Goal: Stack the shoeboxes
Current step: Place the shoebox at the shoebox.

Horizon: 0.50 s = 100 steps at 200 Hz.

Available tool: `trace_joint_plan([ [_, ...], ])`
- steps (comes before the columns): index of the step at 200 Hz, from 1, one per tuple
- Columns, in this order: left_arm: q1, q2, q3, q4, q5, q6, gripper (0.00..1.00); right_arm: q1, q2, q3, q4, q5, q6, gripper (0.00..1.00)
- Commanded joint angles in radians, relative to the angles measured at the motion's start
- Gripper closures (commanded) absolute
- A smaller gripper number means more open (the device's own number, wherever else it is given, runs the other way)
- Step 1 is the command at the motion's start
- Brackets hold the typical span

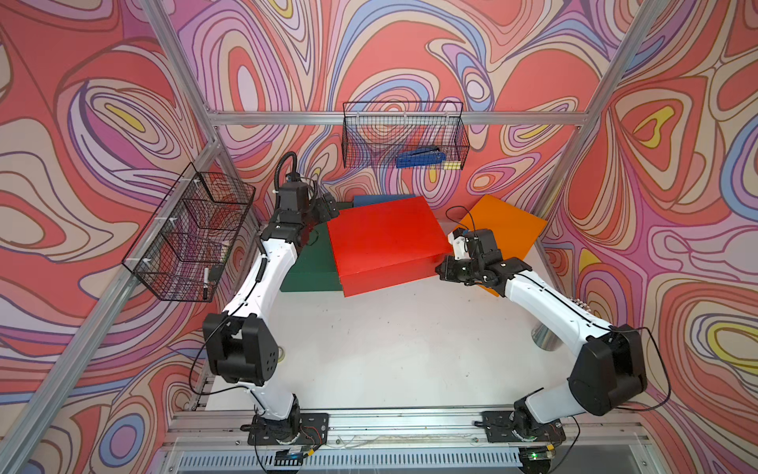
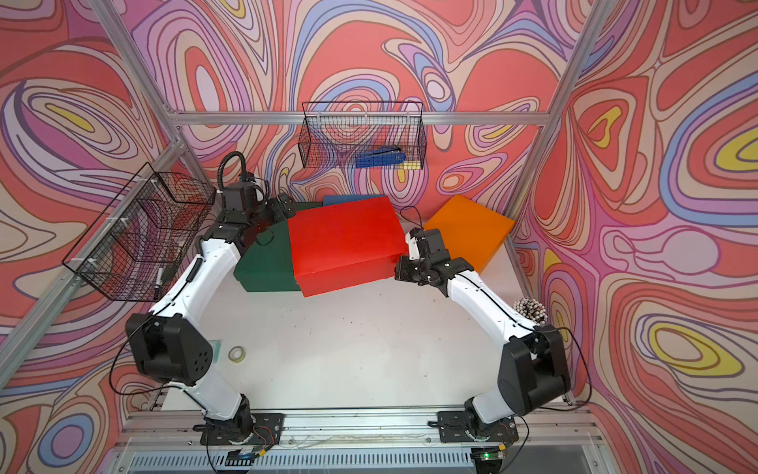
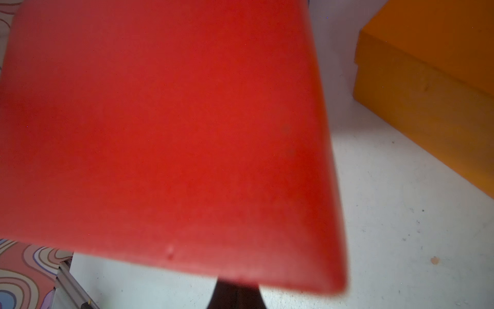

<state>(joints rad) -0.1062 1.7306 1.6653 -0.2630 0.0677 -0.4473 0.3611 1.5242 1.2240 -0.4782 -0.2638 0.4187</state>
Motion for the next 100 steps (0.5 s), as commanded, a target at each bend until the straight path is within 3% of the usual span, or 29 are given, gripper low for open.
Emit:
trace_joint_plan([
  [1,0.0,0.085,0.116,0.013,0.131,0.027,0.09,0.0,0.065,0.075,0.028,0.067,-0.055,0.98],
  [21,0.002,0.149,0.195,0.009,0.122,0.036,0.08,0.001,0.132,0.152,0.015,0.117,-0.087,0.91],
  [53,0.008,0.244,0.336,-0.034,0.107,0.074,0.07,-0.004,0.233,0.248,0.019,0.207,-0.106,0.89],
  [77,0.013,0.309,0.433,-0.075,0.121,0.082,0.07,-0.023,0.313,0.319,0.028,0.193,-0.103,0.86],
  [100,0.013,0.336,0.439,-0.082,0.117,0.081,0.07,-0.04,0.375,0.386,0.041,0.168,-0.097,0.82],
])
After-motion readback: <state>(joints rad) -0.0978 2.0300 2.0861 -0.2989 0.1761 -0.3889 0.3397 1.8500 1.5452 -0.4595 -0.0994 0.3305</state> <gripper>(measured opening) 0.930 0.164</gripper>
